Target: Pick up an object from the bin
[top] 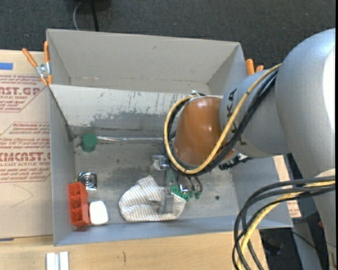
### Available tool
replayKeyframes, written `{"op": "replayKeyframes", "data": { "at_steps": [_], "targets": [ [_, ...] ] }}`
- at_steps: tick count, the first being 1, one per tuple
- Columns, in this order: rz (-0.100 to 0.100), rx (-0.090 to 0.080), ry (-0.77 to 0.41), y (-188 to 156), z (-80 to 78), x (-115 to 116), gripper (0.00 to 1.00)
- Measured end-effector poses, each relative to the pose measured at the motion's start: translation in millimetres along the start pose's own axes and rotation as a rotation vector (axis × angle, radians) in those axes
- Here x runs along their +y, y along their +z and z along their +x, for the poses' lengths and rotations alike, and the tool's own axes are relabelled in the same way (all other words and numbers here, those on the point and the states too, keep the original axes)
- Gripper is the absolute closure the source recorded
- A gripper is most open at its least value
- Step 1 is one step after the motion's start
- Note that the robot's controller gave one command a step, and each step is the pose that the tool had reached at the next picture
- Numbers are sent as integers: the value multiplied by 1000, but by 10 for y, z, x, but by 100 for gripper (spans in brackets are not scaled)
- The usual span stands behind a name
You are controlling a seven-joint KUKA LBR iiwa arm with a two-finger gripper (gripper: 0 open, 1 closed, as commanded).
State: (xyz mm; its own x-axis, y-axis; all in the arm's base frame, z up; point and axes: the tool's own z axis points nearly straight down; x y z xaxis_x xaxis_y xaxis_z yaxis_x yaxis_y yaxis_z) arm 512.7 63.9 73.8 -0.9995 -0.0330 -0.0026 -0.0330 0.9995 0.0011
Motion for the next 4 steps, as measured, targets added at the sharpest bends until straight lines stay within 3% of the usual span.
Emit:
{"op": "replayKeyframes", "data": {
  "at_steps": [1,3,4],
  "targets": [
    [-1,4,-83,-52,-27,530,100],
    [-1,6,-97,-185,14,500,100],
    [0,11,-115,-626,-36,536,100]
  ]
}}
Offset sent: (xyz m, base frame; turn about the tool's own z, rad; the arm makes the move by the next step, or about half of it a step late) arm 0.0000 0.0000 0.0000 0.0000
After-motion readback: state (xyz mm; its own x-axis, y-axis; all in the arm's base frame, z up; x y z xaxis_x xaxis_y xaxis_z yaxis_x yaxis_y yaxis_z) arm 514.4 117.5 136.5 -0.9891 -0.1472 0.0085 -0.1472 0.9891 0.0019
